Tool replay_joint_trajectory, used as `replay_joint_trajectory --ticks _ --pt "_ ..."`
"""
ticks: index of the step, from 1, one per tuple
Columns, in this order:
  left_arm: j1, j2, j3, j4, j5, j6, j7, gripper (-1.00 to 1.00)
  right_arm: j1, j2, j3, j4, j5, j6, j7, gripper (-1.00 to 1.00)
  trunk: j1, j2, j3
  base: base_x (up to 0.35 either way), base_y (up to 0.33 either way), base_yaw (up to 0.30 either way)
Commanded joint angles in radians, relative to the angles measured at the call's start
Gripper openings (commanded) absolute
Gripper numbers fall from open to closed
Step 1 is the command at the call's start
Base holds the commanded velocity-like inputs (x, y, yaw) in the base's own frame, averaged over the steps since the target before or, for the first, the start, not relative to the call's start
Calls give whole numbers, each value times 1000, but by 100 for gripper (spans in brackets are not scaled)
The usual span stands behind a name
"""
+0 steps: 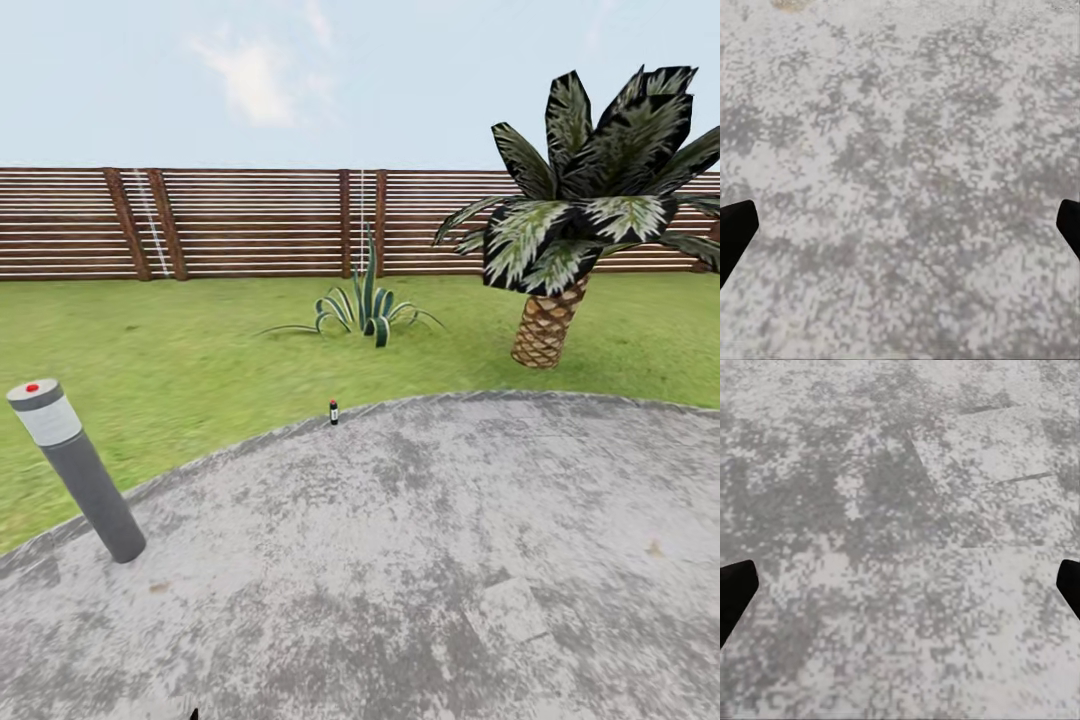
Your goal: In the garden, pick up the pesticide atomizer on the floor and spray pesticide onto both trees until each tree trunk is fully covered.
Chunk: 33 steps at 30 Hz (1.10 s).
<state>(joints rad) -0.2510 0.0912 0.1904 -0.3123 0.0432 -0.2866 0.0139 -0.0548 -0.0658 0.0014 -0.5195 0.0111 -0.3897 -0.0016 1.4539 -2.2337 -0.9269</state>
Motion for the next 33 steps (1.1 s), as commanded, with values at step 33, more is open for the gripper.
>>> replay_joint_trajectory --ticks 33 --pt "-1 1 -2 1 4 -3 1 100 0 0 0 -1 1 -3 0 100 0 0 -1 324 132 -96"
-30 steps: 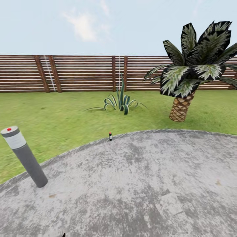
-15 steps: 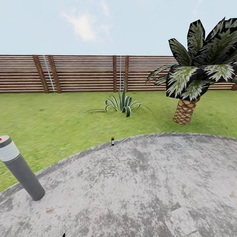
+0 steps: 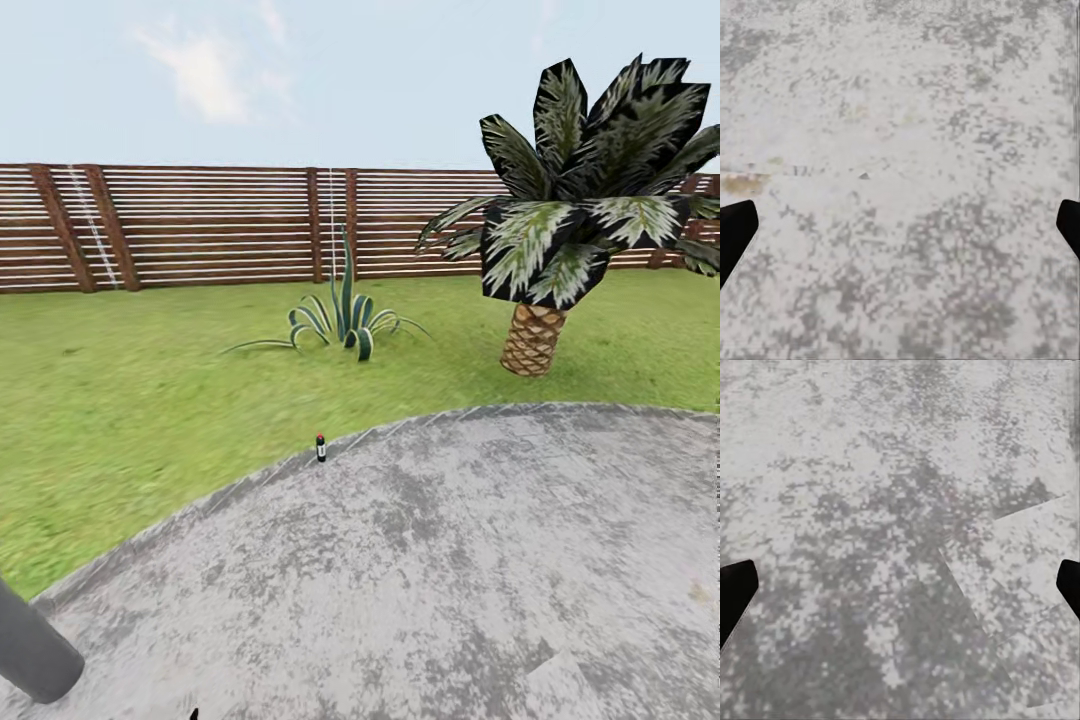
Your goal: In the garden, pick up the pesticide atomizer on the floor and spray pesticide onto both trees until each tree trunk is fully covered.
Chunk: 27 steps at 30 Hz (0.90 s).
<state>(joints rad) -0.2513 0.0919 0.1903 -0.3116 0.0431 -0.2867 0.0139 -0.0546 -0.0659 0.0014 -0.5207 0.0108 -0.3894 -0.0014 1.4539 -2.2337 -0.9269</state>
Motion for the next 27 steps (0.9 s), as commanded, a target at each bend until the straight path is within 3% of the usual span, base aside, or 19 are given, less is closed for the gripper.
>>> replay_joint_trajectory --ticks 1,27 --pt "0 0 -2 1 4 -3 1 100 -1 0 0 1 1 -3 0 100 0 0 -1 325 168 -262" --pt "0 0 -2 2 4 -3 1 100 -1 0 0 1 0 -3 0 100 0 0 -1 330 131 -263"
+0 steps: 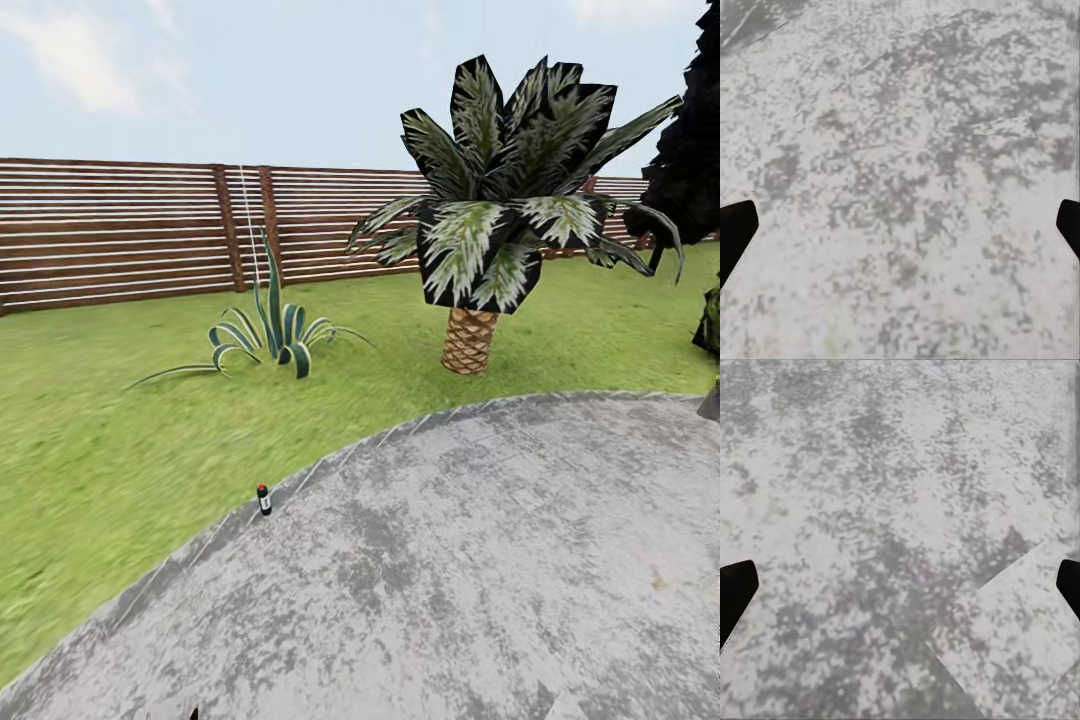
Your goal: In the garden, pick up the pesticide atomizer on the floor and spray pesticide onto both trees until each tree trunk is fully covered.
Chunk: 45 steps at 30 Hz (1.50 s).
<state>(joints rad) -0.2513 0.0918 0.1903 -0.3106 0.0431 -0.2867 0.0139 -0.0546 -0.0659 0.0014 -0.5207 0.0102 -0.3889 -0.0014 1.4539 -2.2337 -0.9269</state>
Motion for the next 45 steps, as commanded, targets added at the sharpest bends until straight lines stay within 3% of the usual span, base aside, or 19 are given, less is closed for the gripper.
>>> replay_joint_trajectory --ticks 1,15,31,45 --pt "0 0 -2 1 4 -3 1 100 -1 0 0 1 1 -3 0 100 0 0 -1 333 156 -262" --pt "0 0 -2 -1 5 -3 1 100 -1 0 0 1 1 -4 0 100 0 0 -1 311 201 -248" --pt "0 -1 -2 -1 6 -5 1 100 -1 1 0 -4 1 -4 0 100 0 0 -1 267 228 -12" --pt "0 -1 -2 -1 6 -5 1 100 -1 1 0 -4 1 -4 0 100 0 0 -1 23 64 -3"
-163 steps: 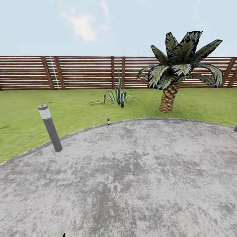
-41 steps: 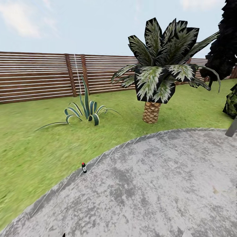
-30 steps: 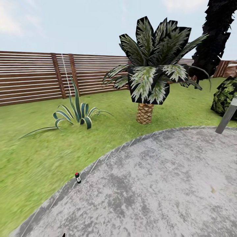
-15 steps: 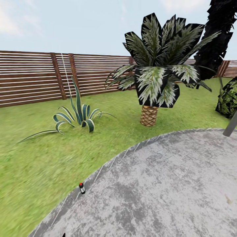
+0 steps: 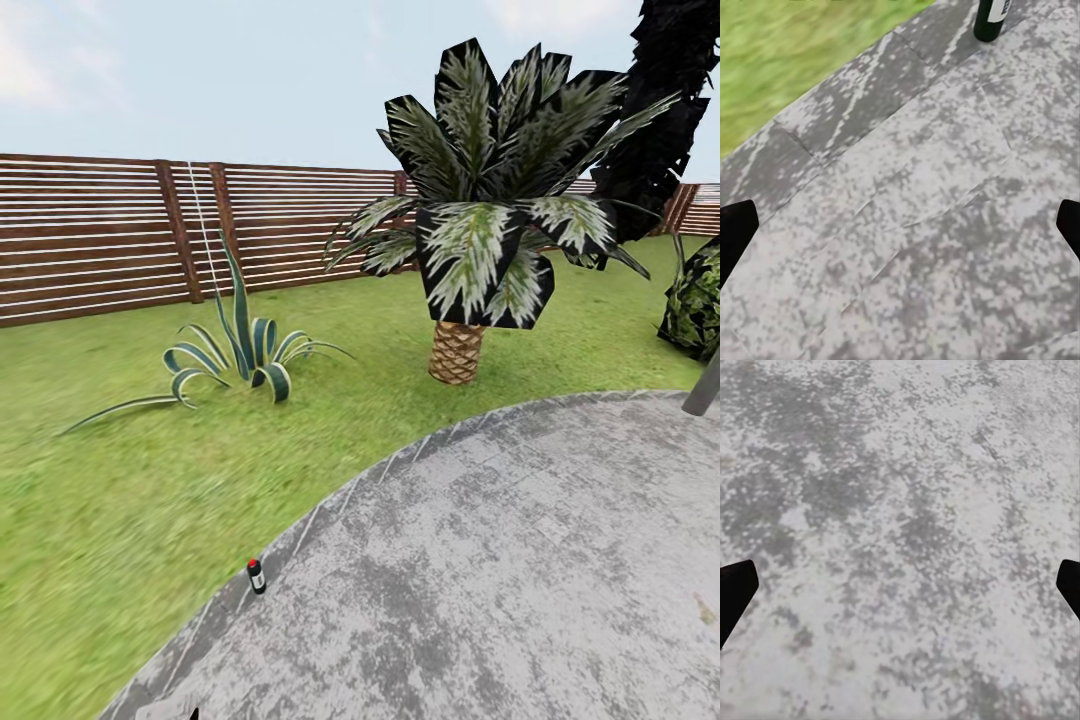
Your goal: In the garden, pick up the pesticide atomizer on the floor and spray pesticide onto both trees until each tree trunk is fully covered.
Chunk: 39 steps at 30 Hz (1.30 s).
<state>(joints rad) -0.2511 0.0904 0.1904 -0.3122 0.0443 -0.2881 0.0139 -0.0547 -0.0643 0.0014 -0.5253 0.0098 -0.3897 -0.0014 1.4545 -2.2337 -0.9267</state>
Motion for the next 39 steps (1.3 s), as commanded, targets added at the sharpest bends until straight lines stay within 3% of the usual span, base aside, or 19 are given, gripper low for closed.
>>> replay_joint_trajectory --ticks 1,8,23,32,39 --pt "-1 0 -2 1 5 -3 1 100 0 0 0 1 1 -3 0 100 0 0 -1 0 0 -71" --pt "-1 0 -2 1 6 -3 1 100 0 0 0 1 0 -3 3 100 0 0 3 0 52 -208" --pt "-1 0 -2 1 6 -3 1 100 0 0 0 1 0 -3 3 100 0 0 12 -3 287 -249" --pt "-1 0 -2 -1 6 -3 3 100 0 0 0 1 0 -3 3 100 0 0 17 -213 236 -237" --pt "-2 2 5 -8 4 -3 2 100 0 0 0 1 0 -3 1 100 0 0 17 -93 86 -53"
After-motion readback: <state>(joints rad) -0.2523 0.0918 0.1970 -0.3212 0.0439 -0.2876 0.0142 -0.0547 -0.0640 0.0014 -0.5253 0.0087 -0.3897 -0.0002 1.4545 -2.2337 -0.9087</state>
